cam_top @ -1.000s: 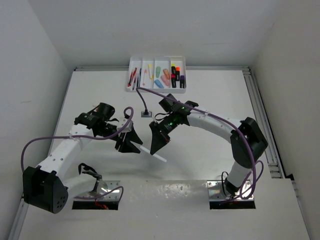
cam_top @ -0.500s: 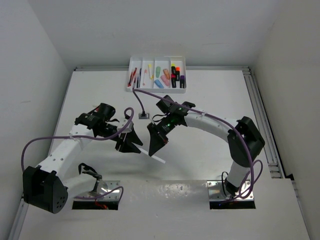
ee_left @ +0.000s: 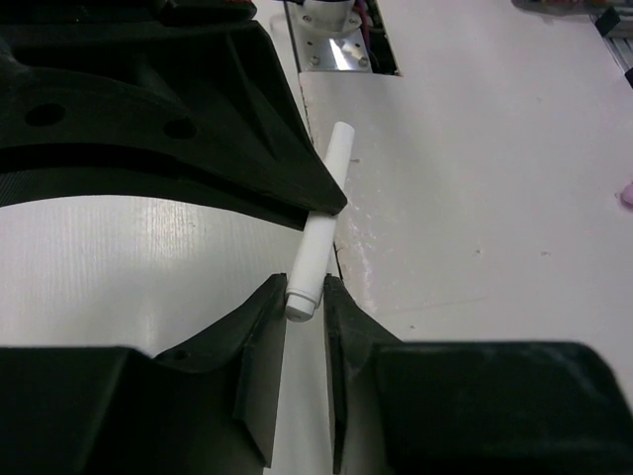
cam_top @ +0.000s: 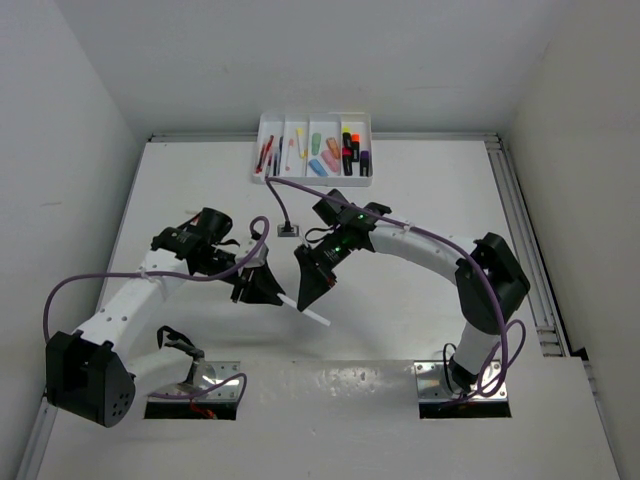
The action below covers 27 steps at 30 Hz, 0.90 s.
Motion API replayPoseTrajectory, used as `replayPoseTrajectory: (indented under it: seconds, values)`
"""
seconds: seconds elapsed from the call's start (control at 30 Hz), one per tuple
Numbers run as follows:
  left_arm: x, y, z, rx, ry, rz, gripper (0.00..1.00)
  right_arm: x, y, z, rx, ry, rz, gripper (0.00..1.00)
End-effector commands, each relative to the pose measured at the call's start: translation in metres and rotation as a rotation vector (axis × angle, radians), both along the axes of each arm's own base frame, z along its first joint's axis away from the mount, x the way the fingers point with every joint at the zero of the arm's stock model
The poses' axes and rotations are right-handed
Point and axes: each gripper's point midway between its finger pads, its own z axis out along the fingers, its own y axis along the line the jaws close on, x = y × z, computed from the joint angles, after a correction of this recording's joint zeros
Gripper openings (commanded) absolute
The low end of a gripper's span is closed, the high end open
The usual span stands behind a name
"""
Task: Sort the stationery into containers
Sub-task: Pass the stationery from the right arm to the left, then place the stationery into the container
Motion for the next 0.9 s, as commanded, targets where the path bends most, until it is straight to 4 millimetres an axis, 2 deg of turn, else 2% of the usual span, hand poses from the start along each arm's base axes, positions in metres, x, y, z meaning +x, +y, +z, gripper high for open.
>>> replayPoseTrajectory:
  seconds: [0.0,0.03,0.07,0.1,0.13,0.2,0.23,0.27,0.3,0.33,0.37,0.4,0.43,0.5,0.53,0.57,0.6,0.63,0.67,0.7,0.73,0.77,0.8,0.83,0.87]
  values:
    - [-0.001,-0.005,0.013,-0.049,-0.029,-0.022,0.25,0.005,0.008,0.013,0.052,-0.047,0.011,0.00]
    - [-0.001,-0.005,0.013,-0.049,-0.026,-0.021,0.22,0.005,0.008,0.012,0.048,-0.048,0.008,0.00]
    - [0.001,-0.005,0.012,-0.042,-0.026,-0.016,0.15,0.006,0.008,0.012,0.046,-0.054,0.005,0.00]
    - [0.002,-0.005,0.011,-0.036,-0.022,-0.007,0.11,0.007,0.007,0.012,0.035,-0.062,-0.004,0.18]
    - [0.007,-0.006,0.012,-0.030,-0.011,0.011,0.10,0.009,0.006,0.013,0.031,-0.069,-0.007,0.29]
    - [0.014,-0.005,0.008,0.006,-0.020,0.045,0.04,0.031,-0.004,0.021,0.032,-0.109,-0.055,0.45]
    - [0.022,-0.006,0.011,0.012,-0.021,0.087,0.01,0.055,-0.021,0.023,0.013,-0.124,-0.124,0.54]
    - [0.032,-0.003,0.005,0.054,-0.038,0.140,0.00,0.072,-0.030,0.037,0.036,-0.160,-0.169,0.57]
    - [0.042,-0.004,0.011,0.045,-0.053,0.206,0.00,0.086,-0.043,0.042,0.025,-0.153,-0.219,0.61]
    - [0.050,-0.003,0.013,0.048,-0.074,0.255,0.00,0.118,-0.067,0.051,0.031,-0.166,-0.322,0.62]
    - [0.069,0.003,0.012,0.082,-0.116,0.362,0.00,0.136,-0.079,0.064,0.045,-0.202,-0.374,0.62]
    - [0.086,0.001,0.029,0.038,-0.132,0.473,0.00,0.145,-0.093,0.072,0.044,-0.217,-0.414,0.62]
    - [0.110,0.013,0.028,0.077,-0.157,0.628,0.00,0.166,-0.116,0.080,0.045,-0.256,-0.490,0.63]
    - [0.139,0.020,0.039,0.062,-0.151,0.799,0.00,0.178,-0.139,0.089,0.038,-0.292,-0.565,0.63]
    - [0.161,0.034,0.048,0.085,-0.185,0.936,0.00,0.187,-0.155,0.089,0.016,-0.308,-0.623,0.63]
    - [0.171,0.038,0.054,0.083,-0.188,0.992,0.00,0.188,-0.162,0.082,0.003,-0.294,-0.648,0.64]
    - [0.186,0.038,0.067,0.060,-0.191,1.047,0.00,0.189,-0.171,0.086,0.005,-0.315,-0.676,0.64]
    - [0.201,0.048,0.074,0.060,-0.208,1.147,0.00,0.185,-0.175,0.075,-0.013,-0.291,-0.690,0.64]
    - [0.215,0.044,0.075,0.040,-0.170,1.213,0.00,0.185,-0.179,0.072,-0.019,-0.295,-0.703,0.64]
    - [0.227,0.049,0.079,0.038,-0.170,1.291,0.00,0.182,-0.181,0.073,-0.020,-0.311,-0.712,0.64]
    - [0.245,0.064,0.101,0.016,-0.207,1.427,0.00,0.178,-0.183,0.061,-0.048,-0.289,-0.724,0.64]
    - [0.262,0.062,0.092,0.051,-0.208,1.459,0.00,0.179,-0.184,0.061,-0.044,-0.311,-0.736,0.64]
    - [0.275,0.071,0.093,0.078,-0.231,1.529,0.00,0.179,-0.185,0.059,-0.047,-0.312,-0.743,0.64]
    - [0.297,0.069,0.100,0.091,-0.252,1.552,0.00,0.178,-0.185,0.050,-0.060,-0.297,-0.759,0.64]
    - [0.310,0.069,0.100,0.104,-0.260,1.567,0.00,0.178,-0.186,0.047,-0.061,-0.300,-0.765,0.64]
